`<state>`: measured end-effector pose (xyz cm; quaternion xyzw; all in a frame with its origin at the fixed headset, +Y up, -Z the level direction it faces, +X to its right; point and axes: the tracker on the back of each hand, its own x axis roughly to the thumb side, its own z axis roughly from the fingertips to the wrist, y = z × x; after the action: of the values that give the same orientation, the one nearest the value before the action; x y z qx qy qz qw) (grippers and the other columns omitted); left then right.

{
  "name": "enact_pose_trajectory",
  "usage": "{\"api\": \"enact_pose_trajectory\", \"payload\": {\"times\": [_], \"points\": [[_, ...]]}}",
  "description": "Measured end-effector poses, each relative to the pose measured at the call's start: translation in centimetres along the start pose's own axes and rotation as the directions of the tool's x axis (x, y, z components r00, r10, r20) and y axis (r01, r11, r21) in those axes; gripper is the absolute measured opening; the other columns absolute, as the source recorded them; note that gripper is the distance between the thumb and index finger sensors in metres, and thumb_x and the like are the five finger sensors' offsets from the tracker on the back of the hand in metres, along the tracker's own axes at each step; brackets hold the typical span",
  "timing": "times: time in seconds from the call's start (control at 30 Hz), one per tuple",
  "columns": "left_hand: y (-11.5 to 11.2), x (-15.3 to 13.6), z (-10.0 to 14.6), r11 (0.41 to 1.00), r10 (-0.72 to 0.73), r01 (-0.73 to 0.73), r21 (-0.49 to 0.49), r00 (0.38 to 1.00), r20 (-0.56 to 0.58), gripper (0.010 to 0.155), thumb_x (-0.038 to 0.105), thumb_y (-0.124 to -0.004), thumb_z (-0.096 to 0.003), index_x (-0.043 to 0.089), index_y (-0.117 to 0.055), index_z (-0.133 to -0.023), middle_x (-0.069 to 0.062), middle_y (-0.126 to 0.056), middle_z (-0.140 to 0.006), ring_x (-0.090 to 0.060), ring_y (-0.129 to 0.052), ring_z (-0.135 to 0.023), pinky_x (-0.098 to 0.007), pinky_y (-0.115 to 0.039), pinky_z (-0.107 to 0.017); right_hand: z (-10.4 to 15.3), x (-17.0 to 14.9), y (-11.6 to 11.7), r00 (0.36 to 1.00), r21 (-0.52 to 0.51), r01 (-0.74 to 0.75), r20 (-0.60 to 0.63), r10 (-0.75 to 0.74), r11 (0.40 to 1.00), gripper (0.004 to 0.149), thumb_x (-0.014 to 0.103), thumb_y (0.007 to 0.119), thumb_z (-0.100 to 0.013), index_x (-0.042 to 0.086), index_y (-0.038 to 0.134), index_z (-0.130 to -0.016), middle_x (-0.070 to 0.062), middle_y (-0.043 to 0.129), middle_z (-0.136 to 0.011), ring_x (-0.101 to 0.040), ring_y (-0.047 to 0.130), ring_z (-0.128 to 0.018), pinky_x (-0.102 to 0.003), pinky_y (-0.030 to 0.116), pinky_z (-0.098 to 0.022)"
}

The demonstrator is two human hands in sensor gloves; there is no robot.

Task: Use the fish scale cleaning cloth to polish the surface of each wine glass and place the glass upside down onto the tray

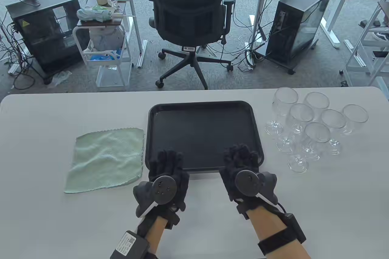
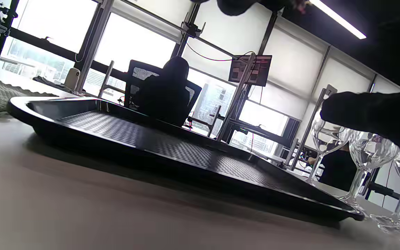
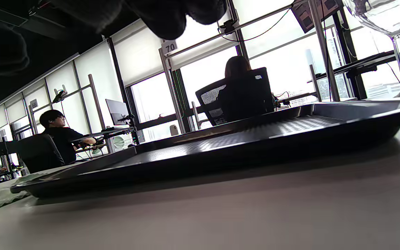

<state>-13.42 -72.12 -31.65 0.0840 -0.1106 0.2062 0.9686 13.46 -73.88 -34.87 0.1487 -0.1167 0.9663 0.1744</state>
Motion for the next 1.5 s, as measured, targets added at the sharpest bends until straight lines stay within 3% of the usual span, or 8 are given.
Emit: {"api": "enact_pose_trajectory", "payload": {"times": [0.53, 0.67, 0.8, 0.93, 1.03, 1.13, 1.43, 1.5], "points": [[0.0, -0.6, -0.2, 1.0, 0.021, -0.021, -0.014, 0.999, -0.028, 0.062, 0.056, -0.055, -0.0555, 0.029, -0.043, -0.111, 0.004, -0.033, -0.121, -0.021, -0.016, -0.113, -0.049, -0.015, -0.079, -0.1, -0.5, -0.4, 0.998, -0.004, 0.052, -0.036, -0.052, 0.999, 0.061, 0.054, 0.061, -0.055, 0.023, 0.053, -0.107, -0.01, 0.043, -0.115, -0.031, 0.019, -0.102, -0.054, 0.02, -0.069], [0.7, -2.6, -0.6, 0.998, 0.057, -0.056, 0.006, 0.989, -0.139, 0.062, 0.055, -0.056, -0.0553, 0.03, -0.043, -0.111, 0.005, -0.032, -0.122, -0.021, -0.014, -0.113, -0.048, -0.013, -0.08, -0.2, -0.6, 0.0, 0.996, 0.013, 0.076, -0.046, -0.075, 0.997, 0.061, 0.054, 0.061, -0.055, 0.023, 0.053, -0.107, -0.01, 0.043, -0.115, -0.031, 0.019, -0.102, -0.054, 0.02, -0.069], [2.5, -7.7, -2.7, 0.992, 0.119, -0.125, 0.004, 0.928, -0.352, 0.064, 0.056, -0.059, -0.0547, 0.031, -0.041, -0.111, 0.005, -0.029, -0.122, -0.021, -0.011, -0.114, -0.049, -0.011, -0.08, -0.1, -0.5, 0.3, 0.995, 0.028, 0.083, -0.051, -0.081, 0.996, 0.061, 0.054, 0.061, -0.055, 0.023, 0.053, -0.107, -0.01, 0.043, -0.115, -0.031, 0.019, -0.102, -0.054, 0.02, -0.069], [3.7, -12.6, -5.0, 0.976, -0.002, -0.12, -0.18, 0.826, -0.563, 0.068, 0.055, -0.06, -0.0558, 0.038, -0.024, -0.111, 0.007, -0.01, -0.122, -0.025, 0.007, -0.111, -0.062, 0.002, -0.076, -0.1, -0.6, 0.2, 0.994, 0.026, 0.099, -0.056, -0.098, 0.995, 0.061, 0.054, 0.061, -0.055, 0.023, 0.053, -0.107, -0.011, 0.044, -0.115, -0.033, 0.02, -0.102, -0.055, 0.02, -0.069], [3.3, -16.8, -6.1, 0.969, 0.025, -0.177, -0.175, 0.769, -0.639, 0.073, 0.056, -0.066, -0.0547, 0.045, -0.017, -0.108, 0.008, -0.005, -0.12, -0.024, 0.011, -0.109, -0.063, 0.005, -0.074, 0.1, -0.4, 0.5, 0.993, 0.053, 0.104, -0.057, -0.101, 0.993, 0.061, 0.054, 0.061, -0.055, 0.023, 0.054, -0.107, -0.011, 0.043, -0.115, -0.033, 0.02, -0.102, -0.056, 0.02, -0.068], [2.5, -19.4, -6.6, 0.953, 0.05, -0.241, -0.184, 0.723, -0.69, 0.088, 0.072, -0.074, -0.0458, 0.051, -0.013, -0.106, 0.007, 0.002, -0.119, -0.025, 0.015, -0.108, -0.067, 0.006, -0.072, 0.2, -0.4, 0.5, 0.993, 0.051, 0.102, -0.061, -0.099, 0.993, 0.061, 0.054, 0.061, -0.055, 0.023, 0.054, -0.107, -0.011, 0.043, -0.115, -0.033, 0.02, -0.102, -0.056, 0.02, -0.068], [-1.7, -21.7, -7.8, 0.81, -0.147, -0.348, -0.471, 0.658, -0.739, 0.1, 0.087, -0.073, -0.0371, 0.053, -0.006, -0.103, 0.007, 0.018, -0.111, -0.031, 0.025, -0.099, -0.075, 0.007, -0.06, 0.2, -1.2, 0.6, 0.99, 0.065, 0.103, -0.102, -0.097, 0.993, 0.061, 0.054, 0.061, -0.055, 0.023, 0.054, -0.108, -0.012, 0.043, -0.115, -0.033, 0.019, -0.102, -0.056, 0.019, -0.068], [-1.8, -21.4, -8.1, 0.821, -0.198, -0.295, -0.489, 0.656, -0.729, 0.097, 0.086, -0.069, -0.0367, 0.054, -0.004, -0.101, 0.006, 0.018, -0.11, -0.033, 0.024, -0.099, -0.076, 0.004, -0.061, 0.2, -1.2, 0.6, 0.99, 0.066, 0.105, -0.105, -0.098, 0.992, 0.061, 0.054, 0.061, -0.055, 0.023, 0.054, -0.107, -0.012, 0.043, -0.115, -0.033, 0.019, -0.102, -0.056, 0.019, -0.068]]}}
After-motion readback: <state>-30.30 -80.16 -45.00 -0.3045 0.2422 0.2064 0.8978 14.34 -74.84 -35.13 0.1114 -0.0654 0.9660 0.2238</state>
